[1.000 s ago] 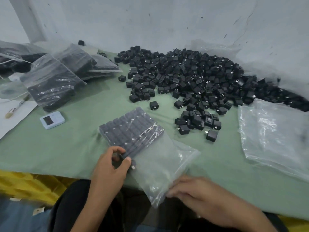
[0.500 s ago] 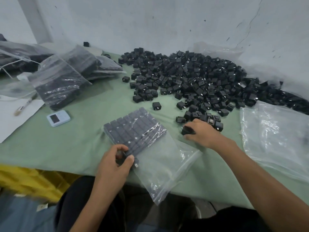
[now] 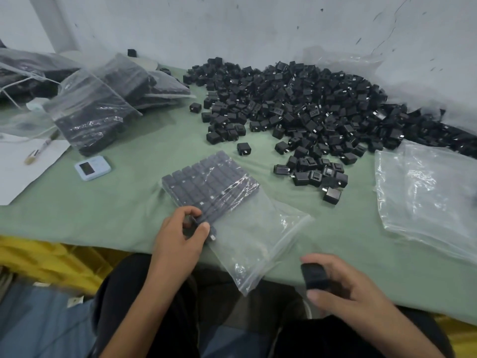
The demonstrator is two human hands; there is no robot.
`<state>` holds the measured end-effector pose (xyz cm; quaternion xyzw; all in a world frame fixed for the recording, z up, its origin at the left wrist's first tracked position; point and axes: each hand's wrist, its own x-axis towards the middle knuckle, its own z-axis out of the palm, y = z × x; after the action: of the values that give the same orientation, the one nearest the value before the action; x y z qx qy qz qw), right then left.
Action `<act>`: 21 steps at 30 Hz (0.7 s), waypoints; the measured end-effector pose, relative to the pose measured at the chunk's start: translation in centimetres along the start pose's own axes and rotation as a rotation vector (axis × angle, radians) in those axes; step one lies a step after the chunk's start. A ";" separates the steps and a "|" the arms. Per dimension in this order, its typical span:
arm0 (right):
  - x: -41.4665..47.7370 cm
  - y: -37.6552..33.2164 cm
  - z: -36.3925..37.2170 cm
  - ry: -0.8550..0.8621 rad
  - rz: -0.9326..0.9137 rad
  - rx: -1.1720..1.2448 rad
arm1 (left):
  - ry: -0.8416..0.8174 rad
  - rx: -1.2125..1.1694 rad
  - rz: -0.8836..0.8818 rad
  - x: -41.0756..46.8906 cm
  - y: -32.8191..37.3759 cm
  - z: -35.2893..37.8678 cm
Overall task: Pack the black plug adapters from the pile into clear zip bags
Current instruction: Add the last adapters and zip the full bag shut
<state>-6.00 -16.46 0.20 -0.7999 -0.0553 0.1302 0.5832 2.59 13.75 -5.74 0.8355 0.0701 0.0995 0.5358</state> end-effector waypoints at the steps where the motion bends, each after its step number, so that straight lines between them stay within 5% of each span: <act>1: 0.5 0.1 1.0 -0.015 -0.001 -0.038 | -0.006 0.001 -0.006 0.0 0.0 0.0; 9: 7.2 -1.1 6.5 0.093 -0.215 -0.662 | -0.015 -0.007 -0.036 -0.2 0.2 -0.1; 17: 11.0 -0.9 8.5 0.130 -0.215 -0.747 | -0.013 -0.005 -0.039 -0.3 0.3 -0.1; 21: 12.1 -0.2 9.5 0.297 -0.275 -0.531 | -0.013 -0.001 -0.033 -0.3 0.4 -0.1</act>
<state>3.03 -4.71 -4.06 -0.9192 -0.1092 -0.0867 0.3682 2.24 13.64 -5.40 0.8346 0.0803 0.0853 0.5382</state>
